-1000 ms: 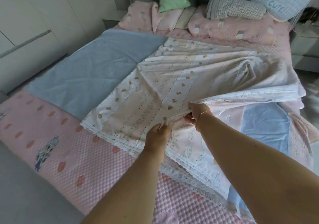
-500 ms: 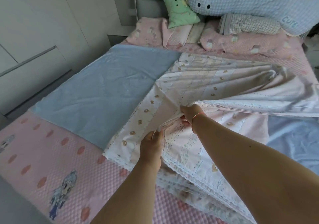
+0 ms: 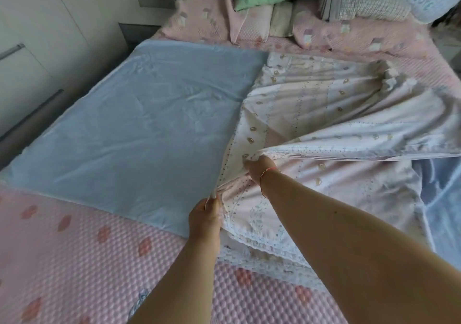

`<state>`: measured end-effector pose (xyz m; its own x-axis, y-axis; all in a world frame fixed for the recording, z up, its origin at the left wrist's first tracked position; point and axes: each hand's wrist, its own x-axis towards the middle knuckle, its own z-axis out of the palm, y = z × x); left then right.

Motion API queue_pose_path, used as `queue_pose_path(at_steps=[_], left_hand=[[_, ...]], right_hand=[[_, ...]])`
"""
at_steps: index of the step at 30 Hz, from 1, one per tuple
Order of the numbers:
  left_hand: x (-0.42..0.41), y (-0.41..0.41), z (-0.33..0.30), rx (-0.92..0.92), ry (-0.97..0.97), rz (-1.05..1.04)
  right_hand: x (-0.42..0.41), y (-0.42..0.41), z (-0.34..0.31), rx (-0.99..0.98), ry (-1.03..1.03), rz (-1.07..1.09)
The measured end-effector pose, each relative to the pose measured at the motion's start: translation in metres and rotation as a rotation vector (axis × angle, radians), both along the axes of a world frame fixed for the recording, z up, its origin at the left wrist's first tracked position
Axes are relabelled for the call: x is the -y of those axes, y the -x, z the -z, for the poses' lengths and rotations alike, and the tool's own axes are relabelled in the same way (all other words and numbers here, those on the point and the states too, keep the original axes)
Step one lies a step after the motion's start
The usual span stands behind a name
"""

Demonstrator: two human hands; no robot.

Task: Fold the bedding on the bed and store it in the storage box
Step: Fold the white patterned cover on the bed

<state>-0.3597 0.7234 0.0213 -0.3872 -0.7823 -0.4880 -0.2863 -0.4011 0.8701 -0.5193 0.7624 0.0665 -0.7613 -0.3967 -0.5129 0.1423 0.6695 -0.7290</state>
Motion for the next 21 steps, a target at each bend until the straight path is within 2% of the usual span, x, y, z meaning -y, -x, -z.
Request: queue_pose_path(at_steps=[6,10,13,16,18,20,21], left_hand=[[0.042,-0.019,0.039,0.178,-0.052,-0.042],[0.053,-0.023,0.062,0.469,0.126,0.177],[0.054,-0.013,0.062,0.606,0.192,0.304],[0.05,-0.006,0.052,0.603,0.27,0.194],[0.035,-0.003,0.047,0.651,0.579,0.14],[0.015,0.006,0.042,0.573,0.961,0.284],[0.002,0.012,0.041,0.506,1.066,0.404]], right_hand=[[0.031,-0.022,0.036,0.023,-0.122,-0.15],[0.01,-0.032,0.053,-0.052,-0.234,-0.287],[-0.031,-0.028,0.069,-0.164,-0.218,-0.228],[-0.07,-0.019,0.082,-0.239,-0.255,-0.121],[-0.096,-0.012,0.086,-0.254,-0.279,-0.089],[-0.118,-0.007,0.089,-0.243,-0.287,-0.1],[-0.128,-0.006,0.089,-0.231,-0.294,-0.106]])
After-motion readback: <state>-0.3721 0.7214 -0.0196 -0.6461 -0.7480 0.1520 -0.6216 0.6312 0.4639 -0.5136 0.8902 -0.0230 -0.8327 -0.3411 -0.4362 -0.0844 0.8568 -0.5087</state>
